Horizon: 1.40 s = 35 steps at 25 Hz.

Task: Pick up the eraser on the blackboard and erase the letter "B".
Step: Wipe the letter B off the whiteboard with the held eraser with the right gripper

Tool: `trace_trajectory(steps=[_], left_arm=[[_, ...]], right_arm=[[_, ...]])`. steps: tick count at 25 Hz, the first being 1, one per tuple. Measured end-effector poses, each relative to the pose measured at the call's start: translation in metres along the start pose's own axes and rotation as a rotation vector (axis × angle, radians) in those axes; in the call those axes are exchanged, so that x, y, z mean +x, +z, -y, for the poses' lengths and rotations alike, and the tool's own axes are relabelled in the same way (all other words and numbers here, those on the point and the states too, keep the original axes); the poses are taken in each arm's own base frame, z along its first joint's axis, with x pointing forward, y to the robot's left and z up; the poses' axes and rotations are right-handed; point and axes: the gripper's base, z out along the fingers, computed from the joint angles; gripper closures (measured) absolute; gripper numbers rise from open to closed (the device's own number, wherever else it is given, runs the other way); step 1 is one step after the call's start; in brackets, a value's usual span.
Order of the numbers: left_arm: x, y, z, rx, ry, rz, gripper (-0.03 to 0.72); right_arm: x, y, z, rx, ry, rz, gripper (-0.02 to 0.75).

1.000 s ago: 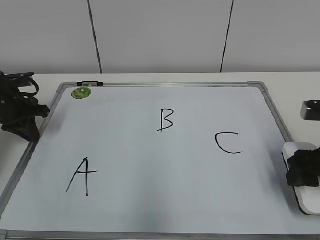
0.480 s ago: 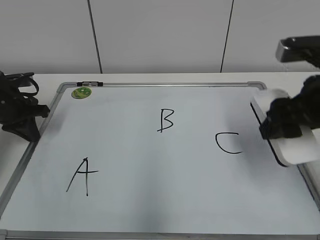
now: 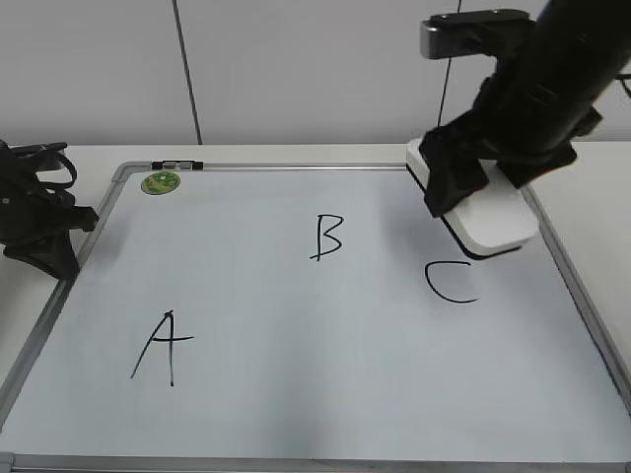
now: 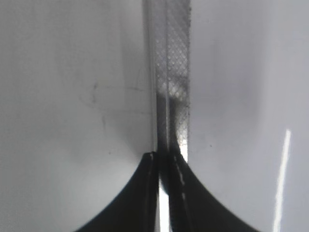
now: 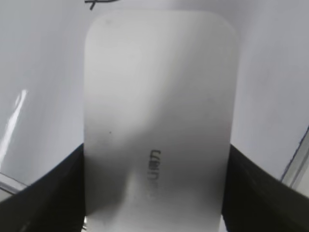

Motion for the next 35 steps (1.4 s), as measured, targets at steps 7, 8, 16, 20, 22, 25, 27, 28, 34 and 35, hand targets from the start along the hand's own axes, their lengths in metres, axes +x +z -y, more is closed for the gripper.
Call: trace_trajectory(steps=[7, 8, 16, 20, 22, 25, 27, 28, 34, 35], left_arm=[[0.0, 0.0, 0.0, 0.0, 0.0, -0.001, 0.678], [0.0, 0.0, 0.0, 0.0, 0.0, -0.001, 0.678], [0.0, 0.0, 0.0, 0.001, 0.0, -0.003, 0.678], [0.0, -0.001, 0.0, 0.001, 0.001, -0.001, 0.678], [0.0, -0.001, 0.0, 0.001, 0.001, -0.001, 0.678], [0.0, -0.001, 0.0, 0.001, 0.001, -0.001, 0.678], [0.0, -0.001, 0.0, 0.001, 0.001, -0.002, 0.678], [0.0, -0.001, 0.0, 0.001, 0.001, -0.002, 0.678], [0.0, -0.001, 0.0, 0.001, 0.001, -0.002, 0.678], [0.0, -0.001, 0.0, 0.001, 0.001, -0.002, 0.678]], right_arm=[[-0.053, 0.029, 0.0, -0.004, -0.009, -0.023, 0.183], [-0.058, 0.035, 0.0, -0.005, -0.009, -0.029, 0.183], [-0.091, 0.095, 0.004, -0.006, -0.007, -0.081, 0.183], [-0.1, 0.122, 0.005, -0.006, -0.008, -0.099, 0.183], [-0.103, 0.133, 0.006, -0.006, -0.007, -0.105, 0.183], [-0.107, 0.149, 0.007, -0.006, -0.007, -0.109, 0.183], [-0.109, 0.158, 0.008, -0.006, -0.006, -0.112, 0.183], [-0.11, 0.163, 0.008, -0.005, -0.006, -0.11, 0.183], [-0.116, 0.182, 0.009, -0.004, -0.005, -0.08, 0.183], [-0.117, 0.184, 0.009, -0.002, -0.006, -0.072, 0.183]])
